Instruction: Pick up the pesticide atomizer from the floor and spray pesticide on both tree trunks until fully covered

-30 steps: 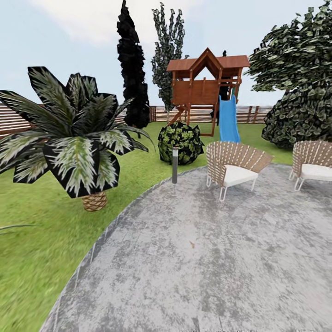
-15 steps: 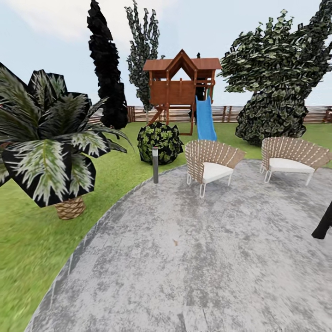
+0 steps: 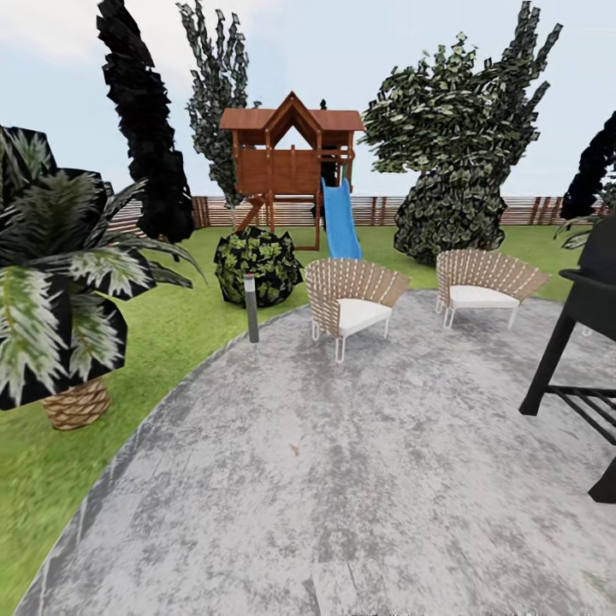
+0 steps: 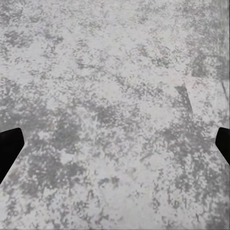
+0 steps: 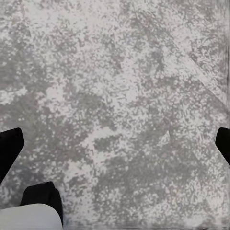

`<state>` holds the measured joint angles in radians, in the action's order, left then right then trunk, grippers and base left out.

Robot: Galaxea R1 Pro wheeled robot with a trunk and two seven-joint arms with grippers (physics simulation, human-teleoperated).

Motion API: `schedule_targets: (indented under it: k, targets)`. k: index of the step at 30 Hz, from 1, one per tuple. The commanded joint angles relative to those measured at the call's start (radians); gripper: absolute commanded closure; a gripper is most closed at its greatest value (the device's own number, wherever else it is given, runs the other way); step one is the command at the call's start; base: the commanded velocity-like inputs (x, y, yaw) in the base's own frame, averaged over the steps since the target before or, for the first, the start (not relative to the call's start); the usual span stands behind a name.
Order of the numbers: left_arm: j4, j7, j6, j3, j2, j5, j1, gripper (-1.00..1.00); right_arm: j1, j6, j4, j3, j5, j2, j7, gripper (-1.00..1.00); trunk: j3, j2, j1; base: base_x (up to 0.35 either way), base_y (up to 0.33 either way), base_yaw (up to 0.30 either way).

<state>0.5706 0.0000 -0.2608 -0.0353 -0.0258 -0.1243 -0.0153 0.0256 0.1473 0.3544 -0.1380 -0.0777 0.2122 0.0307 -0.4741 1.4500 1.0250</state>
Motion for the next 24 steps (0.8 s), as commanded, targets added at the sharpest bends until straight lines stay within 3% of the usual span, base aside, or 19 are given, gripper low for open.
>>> schedule_targets:
  k: [1,8,24]
  targets:
    - [0.0,0.0,0.0,0.0,0.0,0.0,0.0,-1.0,0.0,0.0,0.0,0.0,0.0,0.0,0.0,-1.0,0.0,0.0,0.0,0.0,0.0,-0.3]
    - [0.0,0.0,0.0,0.0,0.001,0.0,0.0,-1.0,0.0,0.0,0.0,0.0,0.0,0.0,0.0,-1.0,0.0,0.0,0.0,0.0,-0.027,-0.3]
    - [0.0,0.0,0.0,0.0,0.001,0.0,0.0,-1.0,0.0,0.0,0.0,0.0,0.0,0.0,0.0,-1.0,0.0,0.0,0.0,0.0,-0.206,-0.3]
